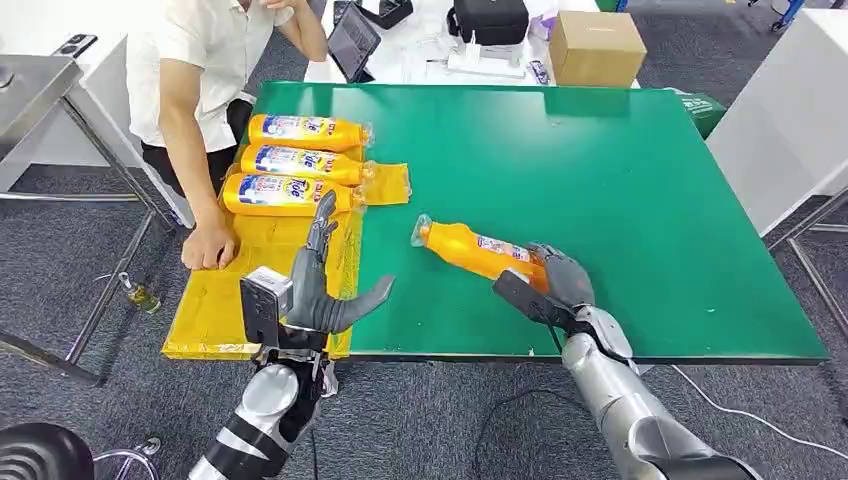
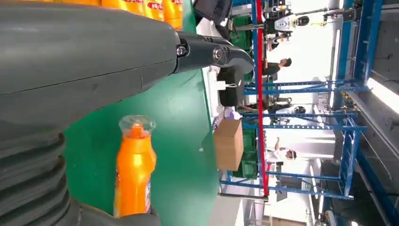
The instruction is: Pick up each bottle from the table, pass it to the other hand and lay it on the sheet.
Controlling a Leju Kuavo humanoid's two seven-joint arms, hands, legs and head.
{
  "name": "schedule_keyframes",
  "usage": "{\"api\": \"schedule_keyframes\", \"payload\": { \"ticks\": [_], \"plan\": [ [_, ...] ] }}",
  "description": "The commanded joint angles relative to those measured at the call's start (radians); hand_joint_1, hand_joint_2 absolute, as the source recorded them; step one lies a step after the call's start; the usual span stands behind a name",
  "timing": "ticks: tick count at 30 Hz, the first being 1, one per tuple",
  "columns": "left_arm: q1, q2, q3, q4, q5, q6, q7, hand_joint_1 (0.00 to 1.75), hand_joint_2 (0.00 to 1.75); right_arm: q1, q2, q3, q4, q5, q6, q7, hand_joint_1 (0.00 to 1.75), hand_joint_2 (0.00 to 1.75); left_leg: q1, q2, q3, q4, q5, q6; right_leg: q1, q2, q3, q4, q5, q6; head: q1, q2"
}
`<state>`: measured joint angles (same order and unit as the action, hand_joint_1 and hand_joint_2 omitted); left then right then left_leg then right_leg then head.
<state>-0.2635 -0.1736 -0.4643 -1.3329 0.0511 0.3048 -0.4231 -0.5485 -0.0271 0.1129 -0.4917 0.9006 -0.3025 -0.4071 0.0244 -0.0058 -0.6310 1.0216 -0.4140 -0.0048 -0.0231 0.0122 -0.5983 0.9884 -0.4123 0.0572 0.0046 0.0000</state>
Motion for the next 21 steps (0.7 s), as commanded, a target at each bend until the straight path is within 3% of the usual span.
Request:
{"api": "schedule_keyframes", "payload": {
  "ticks": [1, 2, 3, 5, 10, 13, 15, 21],
  "plan": [
    [-0.027, -0.024, 0.063, 0.185, 0.314, -0.063, 0.206, 0.00, 1.75, 0.116, 0.062, 0.018, -0.155, -0.229, 0.059, -0.129, 1.61, 1.75, 0.000, 0.000, 0.003, -0.002, 0.000, 0.001, 0.001, -0.001, 0.003, -0.002, 0.000, -0.002, 0.000, 0.000],
    [-0.038, -0.019, 0.054, 0.243, 0.336, -0.078, 0.170, 0.00, 1.75, 0.130, 0.062, 0.046, -0.191, -0.245, 0.059, -0.108, 1.61, 1.75, 0.001, 0.001, 0.004, -0.003, 0.000, 0.001, 0.001, -0.001, 0.004, -0.003, 0.000, -0.003, 0.000, 0.000],
    [-0.044, -0.017, 0.038, 0.319, 0.399, -0.114, 0.187, 0.00, 1.75, 0.151, 0.064, 0.076, -0.248, -0.304, 0.068, -0.116, 1.50, 1.75, 0.000, 0.000, 0.004, -0.003, 0.000, 0.001, 0.001, -0.002, 0.005, -0.003, 0.000, -0.003, 0.000, 0.000],
    [-0.040, -0.014, -0.005, 0.383, 0.422, -0.136, 0.171, 0.00, 1.75, 0.183, 0.062, 0.119, -0.325, -0.364, 0.058, -0.122, 1.50, 1.75, 0.000, -0.001, 0.005, -0.004, 0.000, 0.001, 0.000, -0.002, 0.005, -0.003, 0.000, -0.003, 0.000, 0.000],
    [-0.037, 0.008, -0.093, 0.348, 0.463, -0.207, 0.177, 0.00, 1.75, 0.229, 0.068, 0.231, -0.457, -0.429, 0.032, -0.142, 1.45, 1.75, -0.001, 0.000, -0.002, -0.001, 0.000, 0.001, 0.000, -0.001, -0.001, 0.000, -0.001, -0.002, 0.000, 0.000],
    [-0.057, 0.016, -0.081, 0.314, 0.522, -0.249, 0.220, 0.00, 1.75, 0.230, 0.092, 0.268, -0.476, -0.444, 0.029, -0.154, 1.40, 1.75, 0.000, 0.002, -0.003, 0.000, -0.002, 0.002, 0.001, 0.000, -0.002, 0.001, -0.002, -0.003, -0.001, 0.000],
    [-0.068, 0.019, -0.081, 0.281, 0.528, -0.245, 0.216, 0.00, 1.75, 0.228, 0.107, 0.297, -0.476, -0.447, 0.011, -0.153, 1.40, 1.75, 0.000, 0.000, -0.010, 0.000, 0.000, 0.001, 0.000, 0.000, -0.009, 0.000, 0.000, -0.002, 0.000, 0.000],
    [-0.068, 0.009, -0.074, 0.215, 0.516, -0.202, 0.171, 0.00, 1.75, 0.240, 0.130, 0.369, -0.428, -0.470, 0.005, -0.159, 1.43, 1.75, 0.000, 0.000, -0.010, 0.000, -0.001, 0.001, 0.001, -0.001, -0.009, 0.000, -0.001, -0.002, 0.000, 0.000]
  ]
}}
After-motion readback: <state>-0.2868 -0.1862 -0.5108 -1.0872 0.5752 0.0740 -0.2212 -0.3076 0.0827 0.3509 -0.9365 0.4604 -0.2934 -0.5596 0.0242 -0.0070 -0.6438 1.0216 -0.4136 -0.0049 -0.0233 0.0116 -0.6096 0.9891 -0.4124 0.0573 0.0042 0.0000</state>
